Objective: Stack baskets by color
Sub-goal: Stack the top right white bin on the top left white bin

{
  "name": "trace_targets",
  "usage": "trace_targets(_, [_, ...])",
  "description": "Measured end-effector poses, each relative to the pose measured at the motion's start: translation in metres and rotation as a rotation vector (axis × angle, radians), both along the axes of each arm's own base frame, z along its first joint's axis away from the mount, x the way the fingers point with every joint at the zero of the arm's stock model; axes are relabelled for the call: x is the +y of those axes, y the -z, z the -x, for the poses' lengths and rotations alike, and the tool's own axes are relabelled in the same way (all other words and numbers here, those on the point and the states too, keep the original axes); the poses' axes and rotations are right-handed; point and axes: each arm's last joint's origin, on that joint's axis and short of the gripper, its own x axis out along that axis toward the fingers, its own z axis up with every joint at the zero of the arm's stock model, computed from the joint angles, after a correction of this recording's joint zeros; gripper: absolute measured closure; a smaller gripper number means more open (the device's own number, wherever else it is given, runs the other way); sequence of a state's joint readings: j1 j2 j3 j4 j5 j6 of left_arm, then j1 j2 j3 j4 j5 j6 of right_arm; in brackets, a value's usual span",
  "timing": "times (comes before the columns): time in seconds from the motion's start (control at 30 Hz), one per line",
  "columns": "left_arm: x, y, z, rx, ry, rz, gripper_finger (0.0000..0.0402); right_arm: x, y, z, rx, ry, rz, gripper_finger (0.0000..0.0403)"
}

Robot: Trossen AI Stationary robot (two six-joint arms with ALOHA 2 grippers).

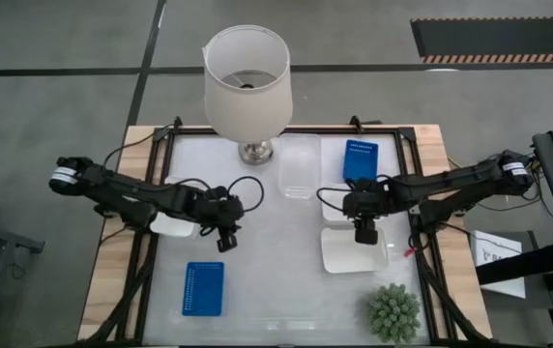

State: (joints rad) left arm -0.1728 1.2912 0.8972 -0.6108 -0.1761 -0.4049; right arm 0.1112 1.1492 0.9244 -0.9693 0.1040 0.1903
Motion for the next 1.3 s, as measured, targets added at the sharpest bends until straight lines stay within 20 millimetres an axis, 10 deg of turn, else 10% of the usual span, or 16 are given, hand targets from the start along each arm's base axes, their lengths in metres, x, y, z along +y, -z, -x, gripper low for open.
trace_targets(0.57, [-0.002, -0.006, -0.004, -0.087, 0.048, -0.020, 0.0292, -0.001, 0.038, 0.002, -0.041, -0.068, 0.040, 0.0279])
trace_targets(0.93, [-0.004, -0.015, -0.014, -0.218, 0.140, -0.078, 0.0292, -0.001, 0.039, 0.003, -0.037, -0.087, 0.054, 0.0392])
trace_targets(1.3, [-0.010, -0.036, -0.029, -0.469, 0.297, -0.224, 0.0292, 0.000, -0.006, 0.001, 0.017, -0.123, 0.088, 0.0394])
